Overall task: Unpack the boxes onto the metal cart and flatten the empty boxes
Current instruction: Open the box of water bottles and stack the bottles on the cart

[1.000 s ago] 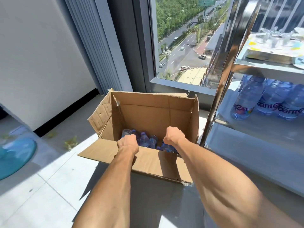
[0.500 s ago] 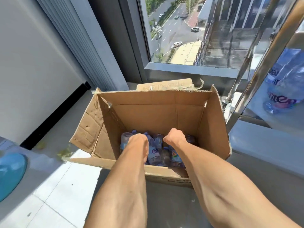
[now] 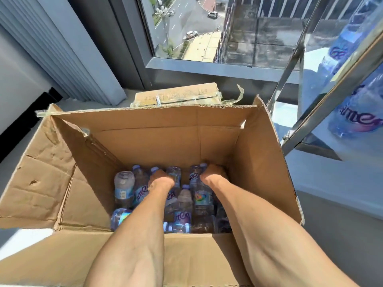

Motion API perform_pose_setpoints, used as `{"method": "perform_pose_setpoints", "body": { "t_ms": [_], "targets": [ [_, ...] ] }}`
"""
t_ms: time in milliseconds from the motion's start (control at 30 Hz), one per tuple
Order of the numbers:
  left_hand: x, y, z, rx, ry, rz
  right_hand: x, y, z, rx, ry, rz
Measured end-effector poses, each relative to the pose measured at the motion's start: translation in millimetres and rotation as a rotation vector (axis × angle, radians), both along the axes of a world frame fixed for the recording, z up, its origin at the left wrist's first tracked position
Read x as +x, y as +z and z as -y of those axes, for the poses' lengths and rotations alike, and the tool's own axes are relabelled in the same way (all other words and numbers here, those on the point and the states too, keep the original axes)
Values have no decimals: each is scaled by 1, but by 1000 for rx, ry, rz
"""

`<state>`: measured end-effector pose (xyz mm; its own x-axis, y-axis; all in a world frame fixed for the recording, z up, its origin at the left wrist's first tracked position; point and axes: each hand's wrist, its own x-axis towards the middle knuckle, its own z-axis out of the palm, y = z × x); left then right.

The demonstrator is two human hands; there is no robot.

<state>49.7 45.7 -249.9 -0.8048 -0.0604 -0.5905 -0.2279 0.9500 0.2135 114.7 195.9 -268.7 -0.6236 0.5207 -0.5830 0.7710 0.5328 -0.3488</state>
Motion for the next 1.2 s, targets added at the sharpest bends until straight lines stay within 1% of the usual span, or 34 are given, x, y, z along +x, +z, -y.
{"method": "perform_pose_setpoints", "body": {
  "t_ms": [67,167,267,333,467,533,567,633,667,733,800,867,933,1033,1133,1200],
  "targets": [
    [2,-15,1,-13,32,-23,6,-20,4,-24,-14,32],
    [13,-36,12,-12,125,-31,17,-43,18,-124,-34,43],
    [8,-46,17,-13,193,-20,30,-61,27,-122,-75,90],
    [8,-45,17,-89,153,-31,29,-61,27,-61,-107,76],
    [19,-49,5,-191,30,-50,28,-57,22,-84,-194,43],
    [23,-50,0,-248,57,-24,34,-58,21,-100,-267,43],
    [24,-49,-2,-257,82,-12,37,-57,18,-101,-337,29],
    [23,-49,-5,-209,102,30,39,-47,10,-93,-480,-59],
    [22,-49,-6,-170,83,60,39,-44,8,-71,-501,-91],
    [24,-49,-8,-140,51,118,38,-40,10,-65,-379,-59],
    [21,-54,-8,-160,31,158,39,-49,22,-118,-314,-54],
    [22,-59,-5,-159,28,179,43,-56,33,-194,-321,-27],
    [26,-59,-3,-199,-71,192,47,-62,35,-194,-350,-15],
    [35,-56,-1,-235,-198,230,50,-58,33,-190,-324,4],
    [35,-61,2,-160,-199,186,51,-60,29,-208,-381,-33],
    [38,-60,4,-84,-134,174,54,-64,28,-304,-476,-94]
  ]
}}
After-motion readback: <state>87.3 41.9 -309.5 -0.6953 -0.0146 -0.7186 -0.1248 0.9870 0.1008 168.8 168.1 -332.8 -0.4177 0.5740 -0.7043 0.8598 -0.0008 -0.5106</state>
